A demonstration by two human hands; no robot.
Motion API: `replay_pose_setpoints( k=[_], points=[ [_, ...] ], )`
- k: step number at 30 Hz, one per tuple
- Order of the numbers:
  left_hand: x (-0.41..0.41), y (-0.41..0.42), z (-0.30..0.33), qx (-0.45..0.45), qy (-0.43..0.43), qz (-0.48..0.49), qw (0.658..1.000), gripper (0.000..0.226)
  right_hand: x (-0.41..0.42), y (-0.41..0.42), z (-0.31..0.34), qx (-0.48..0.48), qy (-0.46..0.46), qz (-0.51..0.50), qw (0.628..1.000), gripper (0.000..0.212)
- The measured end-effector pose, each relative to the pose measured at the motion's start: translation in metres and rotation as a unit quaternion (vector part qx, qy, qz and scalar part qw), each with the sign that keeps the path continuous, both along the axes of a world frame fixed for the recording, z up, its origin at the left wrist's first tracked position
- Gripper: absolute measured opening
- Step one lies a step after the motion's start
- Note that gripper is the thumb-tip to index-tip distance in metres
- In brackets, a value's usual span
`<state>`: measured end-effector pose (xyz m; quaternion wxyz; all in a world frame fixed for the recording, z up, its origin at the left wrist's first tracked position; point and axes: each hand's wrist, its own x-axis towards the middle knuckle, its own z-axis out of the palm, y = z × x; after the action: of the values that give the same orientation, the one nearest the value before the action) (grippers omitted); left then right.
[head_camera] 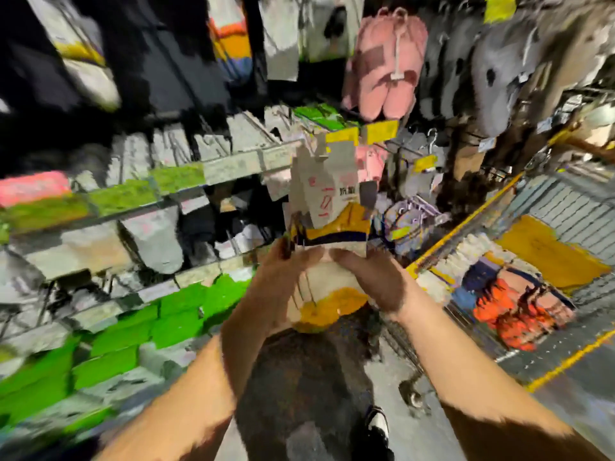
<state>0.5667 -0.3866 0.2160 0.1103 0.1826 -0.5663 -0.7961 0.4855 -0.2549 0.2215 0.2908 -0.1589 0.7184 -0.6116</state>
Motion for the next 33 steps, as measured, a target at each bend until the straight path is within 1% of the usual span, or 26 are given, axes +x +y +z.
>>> replay_pose_setpoints(
  k=[3, 4, 6, 7, 8, 9, 10, 12, 15, 16, 17, 18, 19, 20, 21, 22, 23, 24, 26, 27, 28, 29, 30, 31, 32, 33],
  points=[
    [0.058, -0.034, 0.015, 0.013, 0.018, 0.049, 0.999, 0.025, 0.051, -0.038, 0.026, -0.006, 0.086, 0.06, 0.994, 0.014],
    [0.075, -0.045, 0.02, 0.017, 0.026, 0.068, 0.997, 0.03, 0.063, -0.05, 0.032, -0.017, 0.111, 0.068, 0.991, 0.015],
    [0.105, -0.063, 0.028, 0.023, 0.036, 0.105, 0.994, 0.045, 0.086, -0.073, 0.043, -0.057, 0.129, 0.054, 0.988, 0.016],
    [0.119, -0.073, 0.032, 0.024, 0.044, 0.128, 0.991, 0.051, 0.096, -0.085, 0.048, -0.077, 0.139, 0.042, 0.986, 0.022],
    [0.132, -0.081, 0.037, 0.024, 0.049, 0.15, 0.987, 0.049, 0.102, -0.098, 0.052, -0.086, 0.149, 0.032, 0.985, 0.028],
    [0.144, -0.087, 0.043, 0.02, 0.057, 0.168, 0.984, 0.042, 0.109, -0.108, 0.058, -0.09, 0.143, 0.035, 0.985, 0.03],
    [0.154, -0.093, 0.048, 0.017, 0.067, 0.176, 0.982, 0.033, 0.116, -0.119, 0.066, -0.098, 0.133, 0.047, 0.985, 0.027],
    [0.171, -0.102, 0.057, 0.007, 0.082, 0.172, 0.982, 0.024, 0.131, -0.14, 0.084, -0.135, 0.141, 0.043, 0.98, 0.013],
    [0.188, -0.118, 0.066, -0.025, 0.08, 0.192, 0.978, 0.031, 0.144, -0.166, 0.098, -0.189, 0.086, 0.093, 0.974, 0.016],
    [0.192, -0.124, 0.068, -0.043, 0.08, 0.217, 0.972, 0.036, 0.151, -0.172, 0.1, -0.183, 0.101, 0.084, 0.974, 0.014],
    [0.197, -0.129, 0.071, -0.06, 0.082, 0.237, 0.966, 0.039, 0.154, -0.178, 0.1, -0.189, 0.108, 0.089, 0.972, 0.018],
    [0.203, -0.133, 0.075, -0.071, 0.084, 0.245, 0.963, 0.036, 0.159, -0.184, 0.103, -0.199, 0.108, 0.101, 0.969, 0.025],
    [0.207, -0.137, 0.079, -0.086, 0.088, 0.244, 0.962, 0.026, 0.161, -0.19, 0.105, -0.196, 0.123, 0.109, 0.967, 0.03],
    [0.211, -0.14, 0.083, -0.095, 0.083, 0.248, 0.96, 0.015, 0.162, -0.197, 0.108, -0.19, 0.133, 0.113, 0.966, 0.029],
    [0.215, -0.14, 0.091, -0.094, 0.071, 0.26, 0.958, 0.01, 0.162, -0.204, 0.11, -0.184, 0.128, 0.123, 0.967, 0.023],
    [0.218, -0.143, 0.095, -0.086, 0.061, 0.274, 0.956, 0.012, 0.163, -0.211, 0.115, -0.188, 0.117, 0.131, 0.966, 0.015],
    [0.22, -0.147, 0.099, -0.083, 0.057, 0.283, 0.954, 0.018, 0.162, -0.217, 0.118, -0.189, 0.099, 0.148, 0.966, 0.017],
    [0.221, -0.153, 0.101, -0.087, 0.048, 0.291, 0.952, 0.028, 0.161, -0.224, 0.12, -0.194, 0.075, 0.171, 0.963, 0.027],
    [0.221, -0.163, 0.107, -0.135, 0.008, 0.306, 0.942, 0.051, 0.163, -0.233, 0.124, -0.182, 0.021, 0.203, 0.962, 0.045],
    [0.222, -0.166, 0.113, -0.172, -0.026, 0.313, 0.934, 0.059, 0.163, -0.238, 0.126, -0.178, 0.0, 0.212, 0.961, 0.047],
    [0.224, -0.171, 0.117, -0.21, -0.068, 0.314, 0.923, 0.066, 0.164, -0.245, 0.126, -0.177, -0.01, 0.213, 0.961, 0.043],
    [0.224, -0.175, 0.122, -0.228, -0.088, 0.312, 0.918, 0.072, 0.165, -0.252, 0.128, -0.174, -0.007, 0.202, 0.964, 0.039],
    [0.224, -0.182, 0.124, -0.232, -0.1, 0.311, 0.916, 0.074, 0.166, -0.258, 0.131, -0.171, -0.006, 0.191, 0.967, 0.039],
    [0.225, -0.186, 0.127, -0.226, -0.095, 0.319, 0.915, 0.07, 0.167, -0.263, 0.132, -0.166, -0.009, 0.184, 0.969, 0.043],
    [0.226, -0.191, 0.13, -0.212, -0.086, 0.331, 0.916, 0.062, 0.167, -0.268, 0.134, -0.162, -0.019, 0.183, 0.97, 0.048],
    [0.229, -0.196, 0.13, -0.175, -0.058, 0.334, 0.924, 0.053, 0.168, -0.271, 0.136, -0.16, -0.03, 0.187, 0.969, 0.049]
  ],
)
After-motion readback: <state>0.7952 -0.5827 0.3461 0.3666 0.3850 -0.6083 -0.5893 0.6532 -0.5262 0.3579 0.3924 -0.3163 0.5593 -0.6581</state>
